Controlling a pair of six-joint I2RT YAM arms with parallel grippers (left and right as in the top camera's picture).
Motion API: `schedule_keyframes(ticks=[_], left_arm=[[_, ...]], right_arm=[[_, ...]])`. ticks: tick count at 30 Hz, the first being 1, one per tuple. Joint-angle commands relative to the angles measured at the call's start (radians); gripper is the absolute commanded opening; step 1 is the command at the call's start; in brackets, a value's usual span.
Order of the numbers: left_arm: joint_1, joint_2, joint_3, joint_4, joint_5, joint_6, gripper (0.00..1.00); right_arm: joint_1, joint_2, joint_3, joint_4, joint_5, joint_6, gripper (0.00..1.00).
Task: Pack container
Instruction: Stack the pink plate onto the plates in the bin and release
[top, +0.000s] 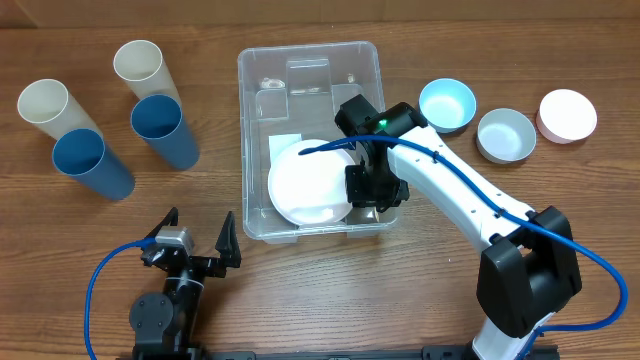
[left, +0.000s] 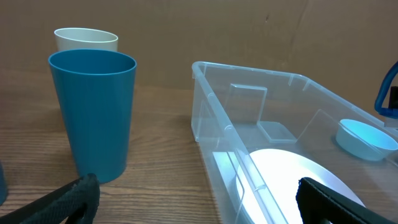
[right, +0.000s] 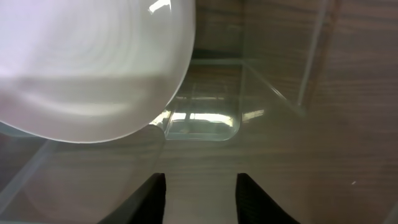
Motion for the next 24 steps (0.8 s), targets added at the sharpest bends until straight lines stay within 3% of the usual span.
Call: schedule_keyframes(ticks=[1,9,13,17,24], left_arm=[[0.005,-0.008,-0.003,-0.001,0.013,-0.014,1.0],[0.005,-0.008,-0.003,-0.002,0.013,-0.014,1.0],[0.005,-0.008,-0.003,-0.002,0.013,-0.014,1.0],[0.005,-0.008,-0.003,-0.002,0.013,-0.014,1.0],[0.005,-0.007,-0.003,-0.002,0.013,-0.014,1.0]], right_arm=[[0.001,-0.011,0.039,0.032,0.04,-0.06,0.44],[-0.097,-0.011,0.28,0.086,0.171,-0.098,0.5],[-0.2,-0.001,0.285,0.232,0.031,-0.275,0.5],[-0.17,0.052,0.285,0.353,0.02,-0.455,0.53],[-0.156,0.206,0.285,0.433,0.041,-0.473,0.53]])
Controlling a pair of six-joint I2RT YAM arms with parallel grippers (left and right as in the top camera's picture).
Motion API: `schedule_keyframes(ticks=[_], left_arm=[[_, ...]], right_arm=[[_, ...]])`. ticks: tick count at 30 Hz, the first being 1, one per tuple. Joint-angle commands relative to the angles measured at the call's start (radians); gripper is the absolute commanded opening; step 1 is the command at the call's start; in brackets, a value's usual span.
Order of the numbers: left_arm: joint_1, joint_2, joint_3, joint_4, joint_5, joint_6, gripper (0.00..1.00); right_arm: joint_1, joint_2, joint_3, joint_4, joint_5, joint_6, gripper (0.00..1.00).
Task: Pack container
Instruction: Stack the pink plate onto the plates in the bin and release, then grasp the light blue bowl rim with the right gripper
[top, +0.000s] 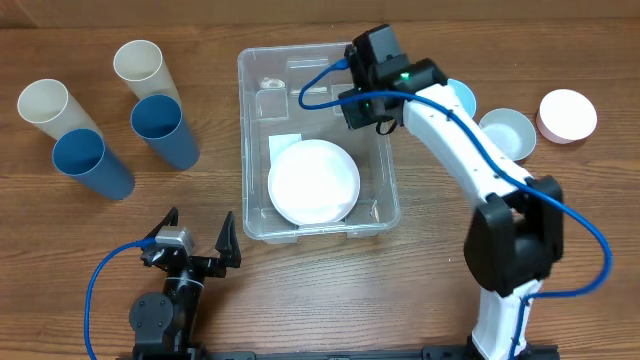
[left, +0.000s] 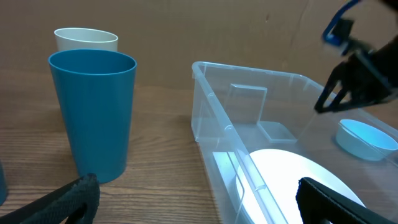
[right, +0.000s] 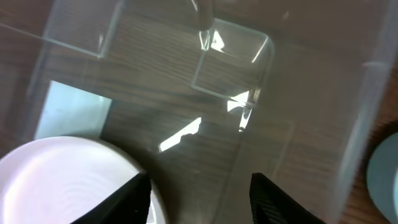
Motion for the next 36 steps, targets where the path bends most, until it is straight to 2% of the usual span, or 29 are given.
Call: schedule_keyframes(ticks=[1,8,13,15,17,19,21,22,26,31,36], left_arm=[[0.005,-0.008,-0.003,-0.001,0.013,-0.014,1.0],[0.005,-0.008,-0.003,-0.001,0.013,-0.014,1.0],[0.005,-0.008,-0.003,-0.001,0.013,-0.014,1.0],[0.005,-0.008,-0.003,-0.002,0.013,-0.014,1.0],[0.005,-0.008,-0.003,-0.002,0.013,-0.014,1.0],[0.005,-0.007,-0.003,-0.001,0.013,-0.014,1.0],[0.005,-0.008,-0.003,-0.002,0.013,-0.014,1.0],[0.005,-0.008,-0.003,-0.001,0.013,-0.014,1.0],[0.005,-0.008,-0.003,-0.001,0.013,-0.014,1.0],[0.005,-0.007,-0.003,-0.001,0.013,-0.014,1.0],[0.005,-0.008,-0.003,-0.002,0.013,-0.014,1.0]], right_arm=[[-0.004,0.024,0.016,0.023,0.033,-0.012,0.53],[-0.005,0.025,0.016,0.065,0.229,0.082,0.52],[-0.001,0.024,0.044,0.055,0.217,0.058,0.52],[0.005,0.018,0.156,-0.021,0.179,0.068,0.53],[0.0,0.011,0.324,-0.15,0.174,0.137,0.57],[-0.058,0.009,0.471,-0.289,0.174,0.272,0.61],[-0.14,0.009,0.494,-0.369,0.171,0.413,0.61],[-0.233,0.018,0.468,-0.442,0.132,0.535,0.61],[-0.353,0.028,0.331,-0.439,0.045,0.618,0.61],[-0.364,0.028,0.053,-0.237,0.046,0.76,0.61],[-0.366,0.028,-0.078,-0.145,0.069,0.888,0.61]])
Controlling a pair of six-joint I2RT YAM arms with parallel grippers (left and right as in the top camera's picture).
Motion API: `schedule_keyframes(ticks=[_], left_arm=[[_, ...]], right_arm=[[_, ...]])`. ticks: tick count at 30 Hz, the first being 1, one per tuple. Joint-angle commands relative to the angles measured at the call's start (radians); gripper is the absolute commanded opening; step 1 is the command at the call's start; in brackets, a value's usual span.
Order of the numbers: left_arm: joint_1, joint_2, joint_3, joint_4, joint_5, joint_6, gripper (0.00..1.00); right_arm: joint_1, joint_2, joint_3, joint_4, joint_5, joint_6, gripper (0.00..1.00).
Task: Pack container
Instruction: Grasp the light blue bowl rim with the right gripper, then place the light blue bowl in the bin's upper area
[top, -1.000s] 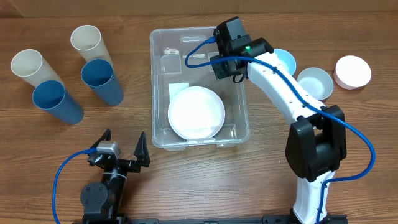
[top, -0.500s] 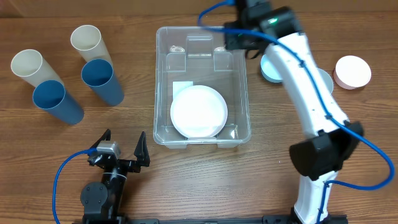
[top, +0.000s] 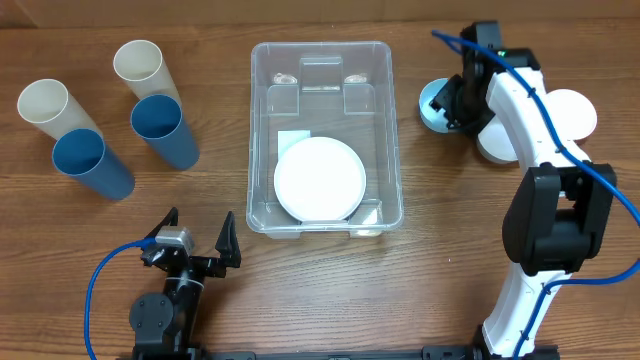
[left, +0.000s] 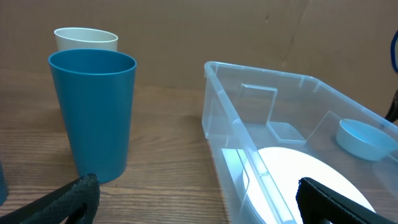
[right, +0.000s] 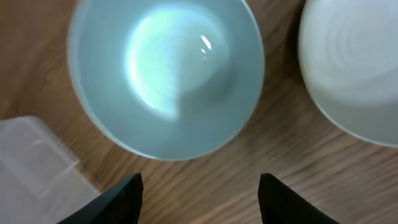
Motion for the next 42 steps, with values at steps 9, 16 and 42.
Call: schedule_keyframes(ticks=[9,16,42], left_arm=[[0.005,-0.008,-0.003,-0.002,0.013,-0.014,1.0],[0.005,-0.008,-0.003,-0.001,0.013,-0.014,1.0],[0.005,-0.008,-0.003,-0.002,0.013,-0.014,1.0]], right_arm=[[0.0,0.011,-0.167,0.179,0.018,0.193,0.51],[-0.004,0.013,-0.167,0.193,0.026,0.136,0.04],[0.349,-0.037,0.599,-0.281,0.118,-0.332,0.04]])
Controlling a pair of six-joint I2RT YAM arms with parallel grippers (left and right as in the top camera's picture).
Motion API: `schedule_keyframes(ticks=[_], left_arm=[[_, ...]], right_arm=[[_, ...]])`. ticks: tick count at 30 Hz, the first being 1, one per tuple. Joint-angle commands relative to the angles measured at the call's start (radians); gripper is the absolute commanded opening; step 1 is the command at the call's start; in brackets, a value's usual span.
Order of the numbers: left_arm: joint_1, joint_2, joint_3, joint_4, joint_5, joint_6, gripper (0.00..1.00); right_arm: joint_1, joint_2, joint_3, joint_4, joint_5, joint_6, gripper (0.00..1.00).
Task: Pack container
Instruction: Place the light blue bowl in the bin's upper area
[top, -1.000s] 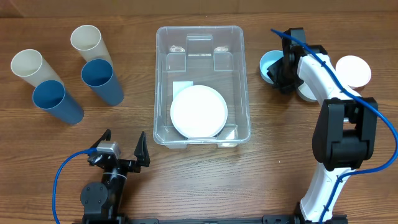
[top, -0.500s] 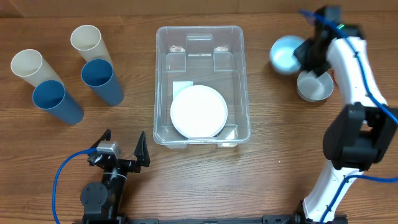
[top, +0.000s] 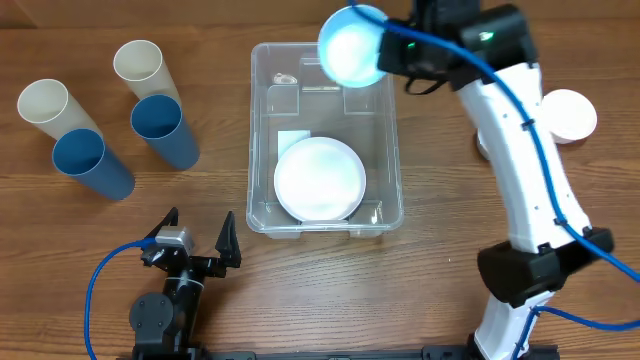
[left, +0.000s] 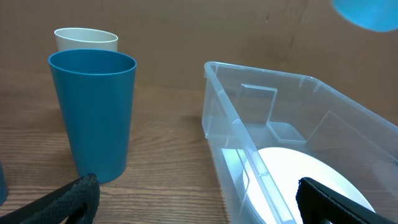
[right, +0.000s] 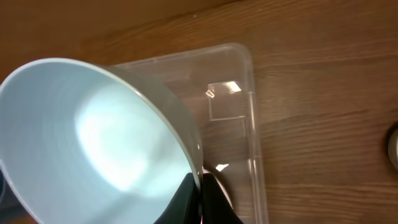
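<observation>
A clear plastic container stands mid-table with a white plate lying flat in its near half. High above its far end my right gripper is shut on the rim of a light blue bowl. The right wrist view shows the fingertips pinching the rim of the tilted bowl, with the container below. From the left wrist, the bowl shows at top right. My left gripper rests open near the front edge, left of the container, with nothing in it.
Two cream cups and two blue cups stand at the left. A pinkish-white bowl sits at the far right. Another white bowl is mostly hidden by the right arm.
My right gripper stood open over the light blue bowl on the table right of the container. Now it is shut on that bowl's rim, raised over the container's far end. The left arm is unmoved.
My right gripper was low in the container, open beside the white plate. Then it was at the container's far end, the plate lying flat. Then it was over the blue bowl outside, the container shifted slightly right. Now it holds the bowl above the container.
</observation>
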Motion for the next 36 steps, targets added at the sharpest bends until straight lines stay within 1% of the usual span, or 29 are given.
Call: schedule_keyframes(ticks=[1,7,10,14,16,17,23,26,28,31,33,34,35,36], left_arm=[[0.005,-0.007,-0.003,-0.001,0.013,-0.014,1.0],[0.005,-0.008,-0.003,-0.001,0.013,-0.014,1.0],[0.005,-0.008,-0.003,-0.001,0.013,-0.014,1.0],[0.005,-0.008,-0.003,-0.001,0.013,-0.014,1.0],[0.005,-0.007,-0.003,-0.001,0.013,-0.014,1.0],[0.005,-0.007,-0.003,-0.001,0.013,-0.014,1.0],[0.005,-0.008,-0.003,-0.001,0.013,-0.014,1.0],[0.005,-0.008,-0.003,-0.001,0.013,-0.014,1.0],[0.005,-0.008,-0.003,-0.001,0.013,-0.014,1.0],[0.005,-0.008,-0.003,-0.002,0.013,-0.014,1.0],[0.005,-0.008,-0.003,-0.001,0.013,-0.014,1.0],[0.005,-0.008,-0.003,-0.001,0.013,-0.014,1.0],[0.005,-0.008,-0.003,-0.001,0.013,-0.014,1.0],[0.005,-0.007,-0.003,-0.002,0.013,-0.014,1.0]], right_arm=[[0.028,0.1,0.01,0.014,0.103,-0.008,0.04],[0.029,0.278,0.01,0.018,0.231,-0.009,0.04],[0.029,0.334,0.01,0.041,0.267,-0.013,0.04],[0.029,0.35,-0.024,0.109,0.267,-0.035,0.04],[0.029,0.35,-0.029,0.121,0.267,-0.035,0.13],[0.029,0.35,-0.029,0.126,0.267,-0.036,0.14],[0.032,0.349,-0.019,0.125,0.267,-0.091,0.15],[0.043,0.34,0.088,0.034,0.231,-0.092,0.15],[0.045,0.315,0.238,-0.104,0.114,-0.089,0.2],[-0.016,0.272,0.392,-0.267,0.109,0.028,0.3],[-0.104,0.246,0.406,-0.333,0.105,0.114,0.35],[-0.166,0.241,0.401,-0.333,0.031,0.106,0.44],[-0.236,0.241,0.396,-0.333,-0.04,0.134,0.47],[-0.322,0.241,0.368,-0.333,-0.07,0.191,0.49]])
